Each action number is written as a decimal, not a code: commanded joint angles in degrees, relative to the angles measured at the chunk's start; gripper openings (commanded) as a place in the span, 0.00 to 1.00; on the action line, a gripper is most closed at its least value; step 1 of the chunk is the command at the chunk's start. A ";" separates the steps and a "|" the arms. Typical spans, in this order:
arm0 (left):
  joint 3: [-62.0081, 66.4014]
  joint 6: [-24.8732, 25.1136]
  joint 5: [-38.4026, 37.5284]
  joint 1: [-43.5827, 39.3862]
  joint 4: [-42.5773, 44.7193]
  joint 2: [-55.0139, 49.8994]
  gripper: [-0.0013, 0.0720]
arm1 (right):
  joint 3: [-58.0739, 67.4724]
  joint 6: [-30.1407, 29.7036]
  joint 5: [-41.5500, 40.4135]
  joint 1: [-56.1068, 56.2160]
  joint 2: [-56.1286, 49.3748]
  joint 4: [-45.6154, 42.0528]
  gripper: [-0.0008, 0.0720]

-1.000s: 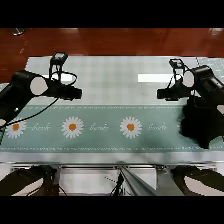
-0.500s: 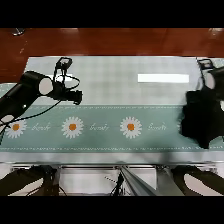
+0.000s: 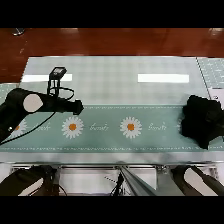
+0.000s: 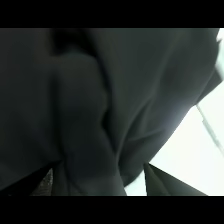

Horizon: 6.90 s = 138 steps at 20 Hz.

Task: Fold the shirts.

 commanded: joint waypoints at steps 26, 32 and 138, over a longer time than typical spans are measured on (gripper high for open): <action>-18.93 0.50 -4.55 7.13 -10.45 27.78 0.97 | 48.48 -29.83 2.58 -4.72 17.84 69.35 0.06; -18.93 0.52 1.38 7.06 -13.66 27.69 0.97 | 49.90 -28.50 12.31 10.80 17.99 65.59 0.06; 13.05 20.35 4.13 23.41 -30.82 7.26 0.05 | 12.35 0.72 11.56 35.39 24.85 9.16 0.06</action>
